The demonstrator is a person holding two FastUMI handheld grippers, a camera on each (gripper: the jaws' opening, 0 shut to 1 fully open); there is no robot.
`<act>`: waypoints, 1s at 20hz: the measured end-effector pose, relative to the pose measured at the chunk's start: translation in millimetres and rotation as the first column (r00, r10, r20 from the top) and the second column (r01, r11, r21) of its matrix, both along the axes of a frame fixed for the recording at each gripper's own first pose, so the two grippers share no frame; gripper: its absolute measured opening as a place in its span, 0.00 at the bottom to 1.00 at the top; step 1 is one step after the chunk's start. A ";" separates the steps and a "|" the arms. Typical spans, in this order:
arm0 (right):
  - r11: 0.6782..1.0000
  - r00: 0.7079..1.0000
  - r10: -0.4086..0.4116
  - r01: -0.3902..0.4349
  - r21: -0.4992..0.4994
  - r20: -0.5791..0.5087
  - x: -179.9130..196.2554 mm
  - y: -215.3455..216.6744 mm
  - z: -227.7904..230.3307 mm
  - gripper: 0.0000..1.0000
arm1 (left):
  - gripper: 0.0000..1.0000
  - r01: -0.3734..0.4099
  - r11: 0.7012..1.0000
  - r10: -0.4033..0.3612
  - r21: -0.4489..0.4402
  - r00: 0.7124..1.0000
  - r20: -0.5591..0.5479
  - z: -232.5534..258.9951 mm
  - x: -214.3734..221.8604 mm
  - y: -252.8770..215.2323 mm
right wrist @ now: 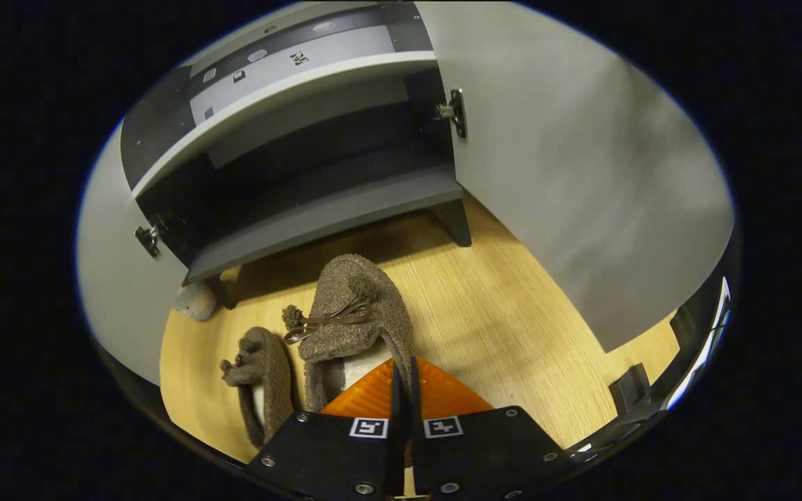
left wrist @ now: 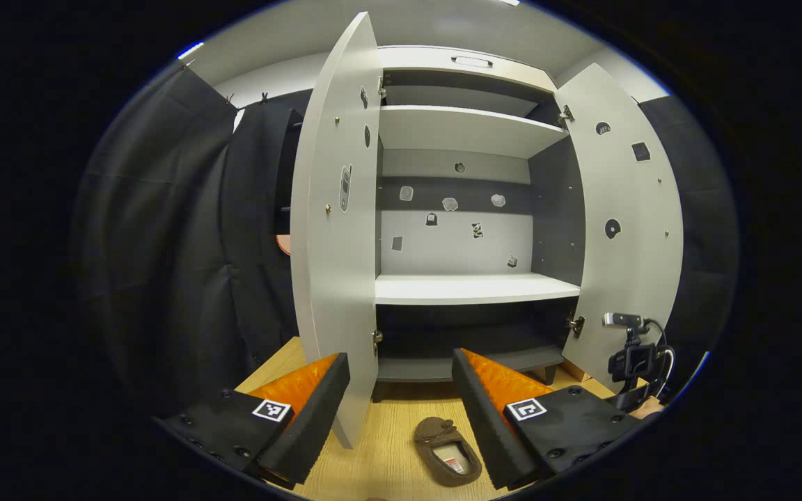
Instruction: Grab one shoe with the right hand and put it into the shoe cabinet, grab the other shoe with the left hand and put it into the shoe cabinet; then close the right door with the right hand and the left door with the left hand.
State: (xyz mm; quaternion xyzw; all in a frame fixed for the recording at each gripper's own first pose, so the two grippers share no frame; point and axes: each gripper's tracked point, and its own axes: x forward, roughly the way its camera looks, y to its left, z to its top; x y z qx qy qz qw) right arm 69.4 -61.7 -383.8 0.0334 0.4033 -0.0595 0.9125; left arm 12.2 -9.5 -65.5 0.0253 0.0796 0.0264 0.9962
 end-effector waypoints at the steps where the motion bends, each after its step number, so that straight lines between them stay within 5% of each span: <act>1: 1.000 1.000 -0.001 0.000 0.005 0.020 0.5 -1.9 10.5 0.04 | 0.97 0.004 1.000 -0.004 -0.003 1.000 0.003 -0.3 -0.9 -0.6; 13: 0.992 0.972 0.052 -0.076 0.097 0.230 6.0 -15.1 173.1 0.04 | 0.97 0.030 1.000 -0.030 -0.006 1.000 0.007 -4.0 -17.2 -2.6; 20: 0.989 0.949 0.034 -0.077 0.125 0.313 83.0 17.4 227.4 0.04 | 0.97 0.028 1.000 -0.028 -0.008 1.000 0.001 -6.6 -21.9 -0.4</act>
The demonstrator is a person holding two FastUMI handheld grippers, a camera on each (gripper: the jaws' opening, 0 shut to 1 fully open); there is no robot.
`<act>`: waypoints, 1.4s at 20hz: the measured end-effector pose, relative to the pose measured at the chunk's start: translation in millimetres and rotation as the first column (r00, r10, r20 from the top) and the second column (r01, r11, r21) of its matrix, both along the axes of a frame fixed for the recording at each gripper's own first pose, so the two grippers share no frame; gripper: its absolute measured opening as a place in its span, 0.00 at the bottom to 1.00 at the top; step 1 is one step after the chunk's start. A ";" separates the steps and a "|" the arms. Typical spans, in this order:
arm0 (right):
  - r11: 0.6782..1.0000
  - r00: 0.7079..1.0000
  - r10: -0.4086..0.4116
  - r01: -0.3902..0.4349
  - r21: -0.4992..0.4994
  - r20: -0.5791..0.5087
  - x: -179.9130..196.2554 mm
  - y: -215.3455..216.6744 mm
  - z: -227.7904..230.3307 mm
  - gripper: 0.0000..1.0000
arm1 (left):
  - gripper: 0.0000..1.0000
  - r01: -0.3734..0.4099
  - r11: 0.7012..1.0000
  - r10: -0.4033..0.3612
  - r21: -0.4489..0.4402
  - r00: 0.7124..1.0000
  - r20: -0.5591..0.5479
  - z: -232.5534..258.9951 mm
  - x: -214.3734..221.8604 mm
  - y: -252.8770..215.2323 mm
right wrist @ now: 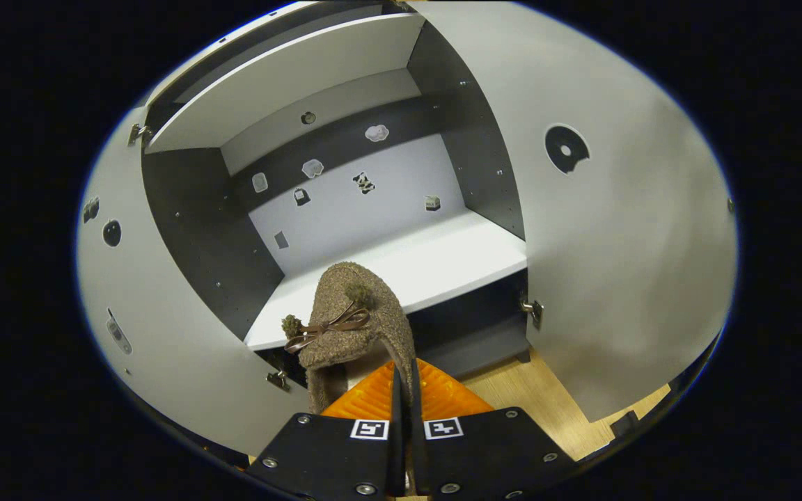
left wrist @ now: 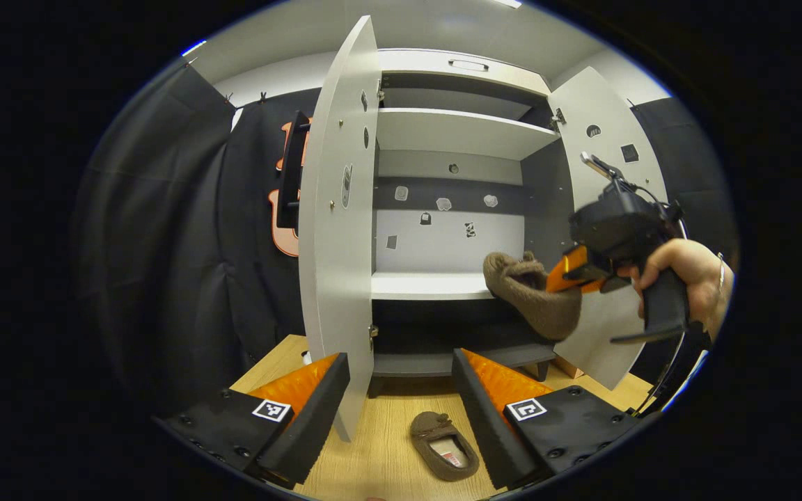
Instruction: Grab one shoe with the right hand and put it into the shoe cabinet, grab the other shoe with the left hand and put it into the shoe cabinet; then close the right door with the right hand and the left door with the left hand.
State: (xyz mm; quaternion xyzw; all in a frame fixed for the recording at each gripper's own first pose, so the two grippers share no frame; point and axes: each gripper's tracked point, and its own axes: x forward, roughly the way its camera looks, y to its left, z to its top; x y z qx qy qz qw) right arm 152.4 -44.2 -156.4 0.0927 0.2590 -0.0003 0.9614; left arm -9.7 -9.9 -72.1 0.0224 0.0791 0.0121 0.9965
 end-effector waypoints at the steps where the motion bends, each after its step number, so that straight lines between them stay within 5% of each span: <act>1: 1.000 1.000 -0.007 0.007 0.003 0.015 13.8 0.4 7.2 0.04 | 0.97 0.001 1.000 -0.001 0.001 1.000 -0.002 -0.1 0.7 -0.7; 11: 0.990 0.990 -0.139 0.140 -0.025 0.033 141.3 -12.4 14.4 0.04 | 0.97 0.023 0.999 -0.022 0.032 1.000 -0.002 -0.5 5.5 -1.4; 18: 0.985 0.985 -0.173 0.174 0.002 -0.026 190.4 -21.1 -1.9 0.10 | 0.97 0.002 1.000 -0.002 0.002 0.999 -0.034 -9.7 4.7 5.3; 26: 0.989 0.988 -0.084 0.099 -0.112 0.132 145.7 -15.9 40.6 0.36 | 0.97 -0.008 1.000 0.008 -0.004 0.999 -0.052 -15.9 2.0 6.2; 28: 0.988 0.983 -0.055 0.079 -0.132 0.177 121.8 -16.0 50.9 0.32 | 0.97 0.005 1.000 -0.005 -0.003 0.998 -0.058 -19.3 1.6 -0.1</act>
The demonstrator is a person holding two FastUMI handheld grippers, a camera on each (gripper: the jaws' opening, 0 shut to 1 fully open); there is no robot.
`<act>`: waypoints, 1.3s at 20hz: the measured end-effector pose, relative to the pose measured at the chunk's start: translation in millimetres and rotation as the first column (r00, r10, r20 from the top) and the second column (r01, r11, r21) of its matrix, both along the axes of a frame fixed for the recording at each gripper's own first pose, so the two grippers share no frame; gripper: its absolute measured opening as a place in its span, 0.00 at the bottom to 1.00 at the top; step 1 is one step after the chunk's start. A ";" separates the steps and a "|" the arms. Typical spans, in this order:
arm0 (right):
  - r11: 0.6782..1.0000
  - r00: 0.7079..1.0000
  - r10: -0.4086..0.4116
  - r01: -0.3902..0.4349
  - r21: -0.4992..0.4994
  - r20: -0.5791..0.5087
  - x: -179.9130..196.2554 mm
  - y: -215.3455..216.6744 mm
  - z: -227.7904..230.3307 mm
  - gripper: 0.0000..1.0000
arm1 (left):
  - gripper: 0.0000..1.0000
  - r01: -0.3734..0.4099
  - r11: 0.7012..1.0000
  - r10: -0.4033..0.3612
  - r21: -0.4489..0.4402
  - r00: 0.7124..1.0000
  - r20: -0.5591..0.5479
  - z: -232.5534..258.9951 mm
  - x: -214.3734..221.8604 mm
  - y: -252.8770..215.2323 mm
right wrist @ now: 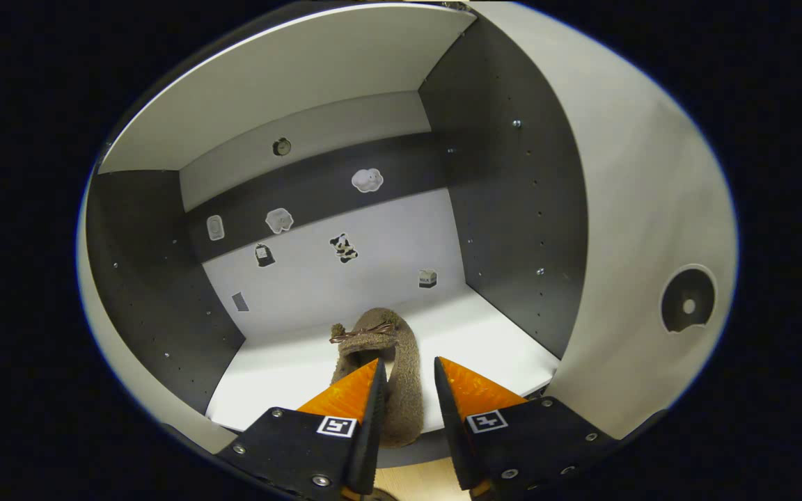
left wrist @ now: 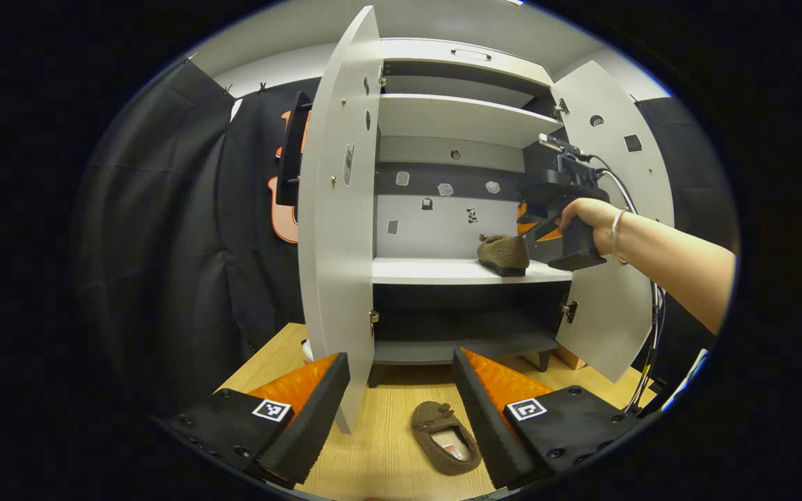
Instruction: Grab one shoe with the right hand and put it into the shoe cabinet, grab the other shoe with the left hand and put it into the shoe cabinet; then close the right door with the right hand and the left door with the left hand.
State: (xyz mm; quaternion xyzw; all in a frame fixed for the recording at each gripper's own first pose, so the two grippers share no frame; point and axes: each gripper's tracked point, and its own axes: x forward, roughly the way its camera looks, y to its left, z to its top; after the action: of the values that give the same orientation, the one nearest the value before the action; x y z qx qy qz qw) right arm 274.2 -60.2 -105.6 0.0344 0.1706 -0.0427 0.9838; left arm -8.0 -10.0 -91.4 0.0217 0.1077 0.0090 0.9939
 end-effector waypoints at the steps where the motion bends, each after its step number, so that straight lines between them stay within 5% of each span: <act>1: 1.000 1.000 0.011 -0.011 -0.007 0.016 -13.7 -0.3 3.1 0.45 | 0.94 0.007 1.000 -0.007 0.000 1.000 -0.007 -2.4 -0.3 -3.7; 8: 0.995 0.984 0.101 -0.097 -0.033 0.145 -115.3 -11.6 23.7 0.60 | 0.97 0.038 0.998 -0.045 -0.057 0.992 -0.118 -57.0 -0.6 -29.0; 12: 0.988 0.970 0.139 -0.120 -0.102 0.200 -172.8 -26.9 30.7 0.63 | 0.97 0.042 0.996 -0.060 -0.077 0.965 -0.257 -116.1 -6.9 -38.6; 15: 0.989 0.974 0.137 -0.125 -0.078 0.181 -211.3 -40.5 21.4 0.66 | 0.97 0.013 0.989 -0.066 -0.146 0.931 -0.360 -160.2 -12.6 -44.7; 26: 0.996 0.988 0.066 -0.058 -0.061 0.138 -276.1 -105.4 2.3 0.72 | 0.98 -0.056 0.992 -0.026 -0.111 0.781 -0.624 -285.7 1.8 -34.7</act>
State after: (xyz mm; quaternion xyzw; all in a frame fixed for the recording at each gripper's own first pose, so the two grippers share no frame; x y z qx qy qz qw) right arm -1.9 -165.6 -103.2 0.0040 0.1010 -0.0143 0.9948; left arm -6.3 -44.7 -377.1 -0.0386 0.4312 0.0026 0.9014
